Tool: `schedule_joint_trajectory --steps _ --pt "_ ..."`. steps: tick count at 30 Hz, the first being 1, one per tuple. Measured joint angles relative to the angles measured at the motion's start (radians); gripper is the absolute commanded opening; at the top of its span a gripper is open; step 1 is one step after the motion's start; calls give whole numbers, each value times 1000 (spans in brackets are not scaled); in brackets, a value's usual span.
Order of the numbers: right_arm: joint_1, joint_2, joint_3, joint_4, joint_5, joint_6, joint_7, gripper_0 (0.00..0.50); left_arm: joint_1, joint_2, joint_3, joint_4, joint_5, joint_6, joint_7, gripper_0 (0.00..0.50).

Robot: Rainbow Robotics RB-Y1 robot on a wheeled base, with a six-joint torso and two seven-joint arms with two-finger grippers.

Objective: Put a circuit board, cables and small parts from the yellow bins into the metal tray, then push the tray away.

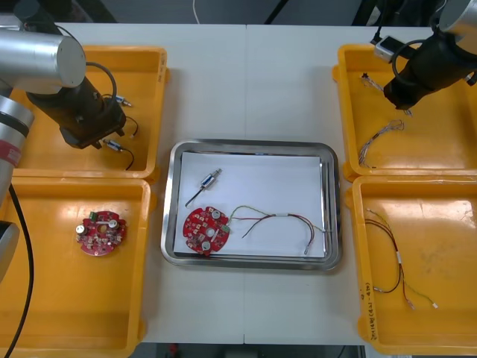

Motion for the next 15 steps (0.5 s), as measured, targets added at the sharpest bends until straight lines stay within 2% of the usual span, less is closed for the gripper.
schedule_joint_trajectory --steps 12,13,14,15 --pt "3 -2 0 -182 18 239 0 0 0 0 -6 42 2 -30 0 500" --pt "4 -3 0 -198 18 262 -1 0 0 0 -6 42 2 -30 0 405" --pt "4 -4 0 -214 18 287 -2 0 0 0 -6 42 4 -30 0 370" --pt "4 -6 0 -233 18 315 -5 0 0 0 -6 42 5 -30 0 303"
